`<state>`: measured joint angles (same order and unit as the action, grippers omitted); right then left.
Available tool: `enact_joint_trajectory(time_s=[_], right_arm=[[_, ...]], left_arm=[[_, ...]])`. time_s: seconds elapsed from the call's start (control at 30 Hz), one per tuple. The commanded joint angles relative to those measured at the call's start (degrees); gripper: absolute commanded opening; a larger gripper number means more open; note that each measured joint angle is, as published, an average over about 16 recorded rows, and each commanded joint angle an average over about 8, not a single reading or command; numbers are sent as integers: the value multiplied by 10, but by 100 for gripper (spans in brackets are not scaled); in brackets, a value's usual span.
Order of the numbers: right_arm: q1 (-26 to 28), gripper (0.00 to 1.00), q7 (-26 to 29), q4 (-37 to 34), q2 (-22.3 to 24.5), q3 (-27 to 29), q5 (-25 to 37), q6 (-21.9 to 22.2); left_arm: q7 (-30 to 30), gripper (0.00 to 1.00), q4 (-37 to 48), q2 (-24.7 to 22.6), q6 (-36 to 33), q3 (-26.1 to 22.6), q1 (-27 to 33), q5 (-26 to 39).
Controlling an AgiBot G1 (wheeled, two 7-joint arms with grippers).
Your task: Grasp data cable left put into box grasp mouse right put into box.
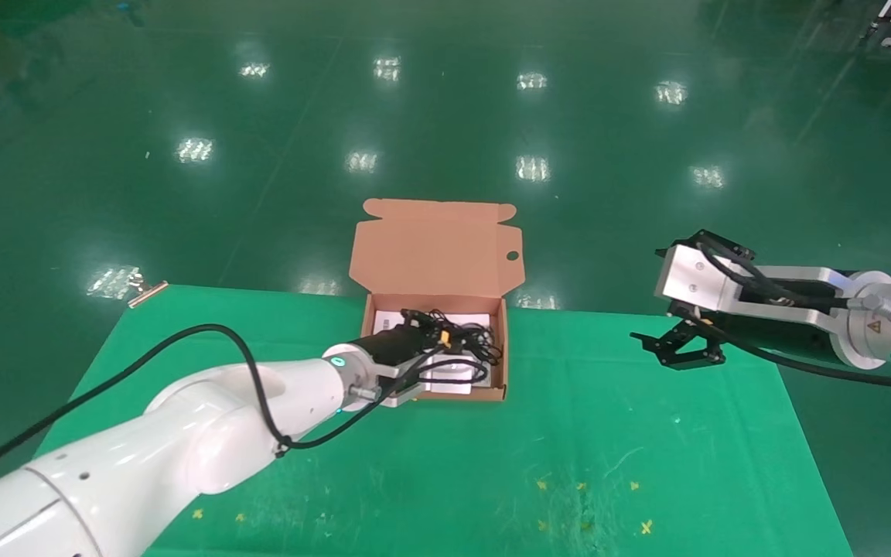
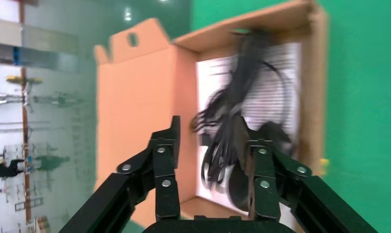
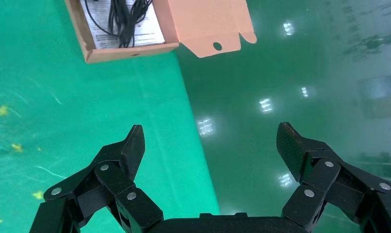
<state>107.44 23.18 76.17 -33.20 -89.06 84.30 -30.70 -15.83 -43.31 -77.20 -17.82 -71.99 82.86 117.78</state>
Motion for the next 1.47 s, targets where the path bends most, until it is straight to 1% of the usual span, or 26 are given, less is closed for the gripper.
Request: enact_joint_trajectory(time_s=[0.03,0.13,0.23,0.4,0.5,0.67,0.8,1.37,1.47], right_arm=[[-1,100,-1,-2,-1,0,-2,-1],[6,100,-7,-3,-1,4,-1,0],[24,100,-18,-4,-3,12,4,-4],[67,100,-35,-8,-10,24,14,-32],[89,100,-36,-9,-12,33,15,-48],[91,100,-35,-7,-12,56,5,-67],[60,100,-40,-8,-12,92,-19,-95],[-109,100,-67,-14,-14,300,-151,-242],[-124,100,-70,-14,-14,318,-162,-256]], left_arm=[[-4,100,-7,4,-1,1,2,-4],[-14,100,-17,11,-1,9,16,-14],[-25,100,-26,20,4,21,34,-22],[-53,100,-20,31,5,44,65,-31],[-68,100,-8,33,-2,58,81,-38],[-72,100,-5,44,-27,83,84,-66],[-65,100,-23,67,-67,112,66,-108],[-26,100,-116,185,-269,260,-26,-324],[-23,100,-124,195,-287,274,-34,-343]])
